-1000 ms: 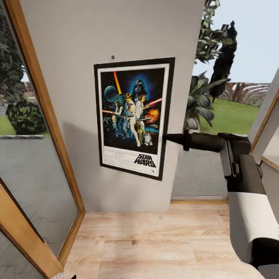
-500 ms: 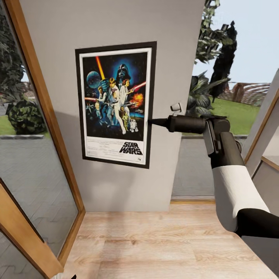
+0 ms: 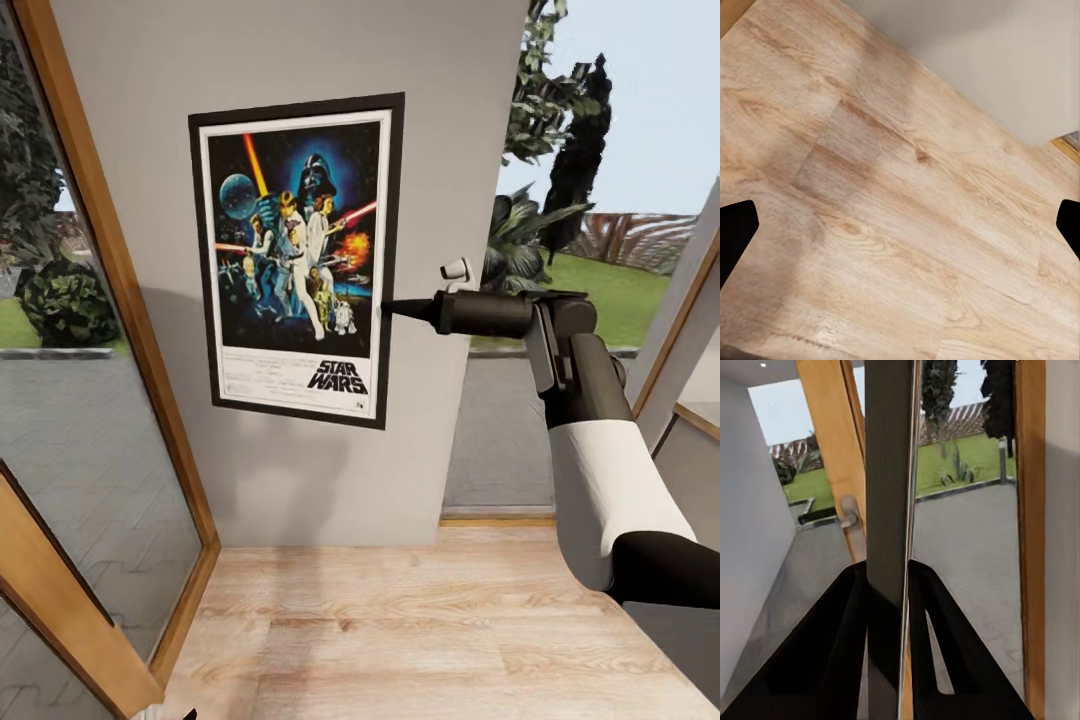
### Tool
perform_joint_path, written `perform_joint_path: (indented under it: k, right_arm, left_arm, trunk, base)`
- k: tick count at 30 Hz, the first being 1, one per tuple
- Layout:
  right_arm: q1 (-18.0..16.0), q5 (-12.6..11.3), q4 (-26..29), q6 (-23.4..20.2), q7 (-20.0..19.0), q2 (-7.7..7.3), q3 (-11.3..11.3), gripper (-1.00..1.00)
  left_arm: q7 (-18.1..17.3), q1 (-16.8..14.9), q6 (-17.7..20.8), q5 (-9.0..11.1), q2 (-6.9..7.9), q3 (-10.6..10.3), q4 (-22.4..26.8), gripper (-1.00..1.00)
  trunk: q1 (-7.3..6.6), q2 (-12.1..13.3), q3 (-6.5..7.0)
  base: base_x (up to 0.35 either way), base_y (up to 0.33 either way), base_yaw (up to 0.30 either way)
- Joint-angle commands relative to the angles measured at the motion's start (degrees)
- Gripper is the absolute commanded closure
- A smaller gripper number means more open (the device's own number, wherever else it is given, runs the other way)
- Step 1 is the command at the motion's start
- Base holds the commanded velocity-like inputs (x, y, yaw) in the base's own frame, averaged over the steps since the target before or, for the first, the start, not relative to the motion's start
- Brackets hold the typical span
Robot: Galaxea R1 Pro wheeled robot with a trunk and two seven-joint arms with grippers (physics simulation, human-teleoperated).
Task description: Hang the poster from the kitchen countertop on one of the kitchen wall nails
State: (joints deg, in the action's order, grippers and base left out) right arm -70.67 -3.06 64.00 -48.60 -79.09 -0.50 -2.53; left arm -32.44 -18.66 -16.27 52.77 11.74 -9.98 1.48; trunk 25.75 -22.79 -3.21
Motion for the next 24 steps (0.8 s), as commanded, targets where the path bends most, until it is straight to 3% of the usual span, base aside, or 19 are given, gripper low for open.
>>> perform_joint_path:
  k: [1,24]
  right_arm:
    - [-0.2,-0.3,0.0,-0.7,-0.4,-0.07,0.0,1.0]
    - [-0.8,-0.3,0.4,-0.4,-0.5,-0.2,0.0,1.0]
  left_arm:
    - [-0.2,-0.1,-0.3,0.4,0.0,-0.5,-0.1,-1.0]
    - [-0.2,-0.1,-0.3,0.4,0.03,-0.5,-0.1,-1.0]
  trunk:
    - [0.04,-0.1,-0.13]
    - [0.04,-0.1,-0.13]
  base:
    - [0.0,0.0,0.0]
    - [0.0,0.0,0.0]
